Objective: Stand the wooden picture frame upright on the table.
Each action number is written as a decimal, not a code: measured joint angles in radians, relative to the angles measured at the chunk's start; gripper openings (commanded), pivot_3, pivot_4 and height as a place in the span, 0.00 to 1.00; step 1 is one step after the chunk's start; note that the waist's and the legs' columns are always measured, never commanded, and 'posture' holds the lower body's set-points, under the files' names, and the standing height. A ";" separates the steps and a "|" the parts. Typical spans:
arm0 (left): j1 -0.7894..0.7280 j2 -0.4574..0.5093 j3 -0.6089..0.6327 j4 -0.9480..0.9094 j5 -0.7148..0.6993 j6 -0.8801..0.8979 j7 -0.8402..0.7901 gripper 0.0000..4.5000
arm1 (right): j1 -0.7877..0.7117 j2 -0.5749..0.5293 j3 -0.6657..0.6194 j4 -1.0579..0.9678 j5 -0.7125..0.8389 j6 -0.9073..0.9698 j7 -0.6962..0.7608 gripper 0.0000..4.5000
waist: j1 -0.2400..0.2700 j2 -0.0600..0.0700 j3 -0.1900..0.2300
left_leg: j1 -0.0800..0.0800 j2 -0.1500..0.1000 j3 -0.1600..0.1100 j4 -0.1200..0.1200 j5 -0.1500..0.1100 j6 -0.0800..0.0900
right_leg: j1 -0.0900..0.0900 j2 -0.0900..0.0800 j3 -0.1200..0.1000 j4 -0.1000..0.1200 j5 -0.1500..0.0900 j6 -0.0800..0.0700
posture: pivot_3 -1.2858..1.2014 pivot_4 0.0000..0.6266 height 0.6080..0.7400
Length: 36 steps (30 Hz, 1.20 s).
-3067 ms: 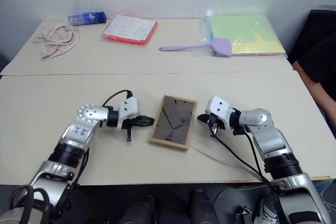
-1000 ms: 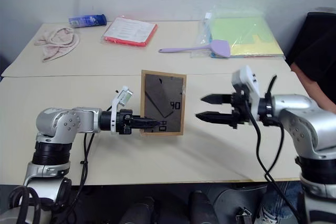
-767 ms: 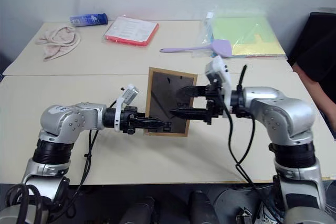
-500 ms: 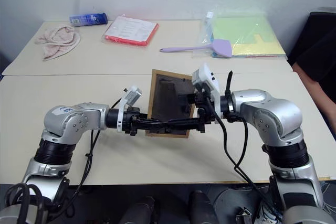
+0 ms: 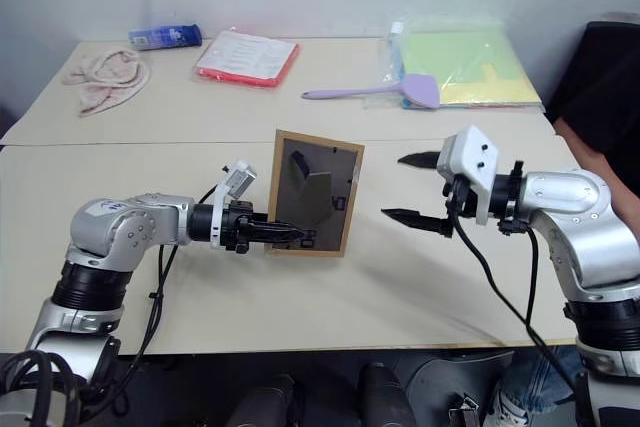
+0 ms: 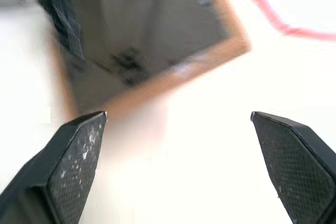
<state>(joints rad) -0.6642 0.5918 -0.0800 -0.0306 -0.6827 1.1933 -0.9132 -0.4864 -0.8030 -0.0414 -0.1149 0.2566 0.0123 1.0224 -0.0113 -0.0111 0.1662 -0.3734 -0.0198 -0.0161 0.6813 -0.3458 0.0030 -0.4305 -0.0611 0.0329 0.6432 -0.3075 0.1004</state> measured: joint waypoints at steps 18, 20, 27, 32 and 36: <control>-0.116 -0.038 0.061 0.033 -0.151 0.226 -0.009 0.28 | -0.345 0.184 0.177 0.559 -1.387 -1.129 -1.270 0.58 | -0.027 0.001 0.002 | -0.003 -0.003 0.000 -0.001 0.002 -0.004 | -0.013 0.002 0.001 0.011 -0.001 -0.001 | 0.52 0.24 1.00; -0.112 -0.024 0.063 0.033 -0.172 0.228 -0.027 0.28 | -0.346 0.160 0.217 0.558 -1.389 -1.129 -1.361 0.47 | -0.027 0.001 0.003 | -0.003 -0.003 0.000 -0.001 0.002 -0.004 | -0.013 0.002 0.001 0.011 -0.001 -0.002 | 0.52 0.24 1.00; -0.103 -0.023 0.061 0.032 -0.197 0.240 -0.036 0.44 | -0.364 0.089 0.314 0.534 -1.441 -1.102 -1.497 0.38 | -0.031 0.001 0.003 | -0.003 -0.003 0.000 -0.001 0.002 -0.004 | -0.013 0.002 0.001 0.012 -0.001 -0.002 | 0.52 0.24 1.00; -0.078 0.117 0.090 0.026 -0.134 0.097 -0.035 0.77 | -0.373 0.060 0.395 0.569 -1.434 -1.136 -1.465 0.28 | -0.046 0.001 0.003 | -0.002 -0.003 0.000 -0.003 0.003 -0.005 | -0.014 0.003 0.001 0.011 -0.001 -0.002 | 0.52 0.24 1.00; 0.038 0.291 0.208 -0.002 -0.091 -0.043 -0.088 1.00 | -0.393 0.052 0.428 0.640 -1.337 -1.199 -1.399 0.28 | -0.072 0.001 0.003 | -0.001 -0.002 -0.001 -0.007 0.003 -0.005 | -0.015 0.004 0.003 0.010 -0.002 -0.003 | 0.52 0.24 1.00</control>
<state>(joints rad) -0.6261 0.8823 0.1281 -0.0328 -0.7737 1.1507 -1.0012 -0.8793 -0.7505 0.3866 0.5255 -1.0800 -1.1863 -0.3770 -0.0835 -0.0097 0.1693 -0.3742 -0.0220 -0.0172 0.6738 -0.3431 -0.0025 -0.4458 -0.0570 0.0360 0.6537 -0.3094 0.0974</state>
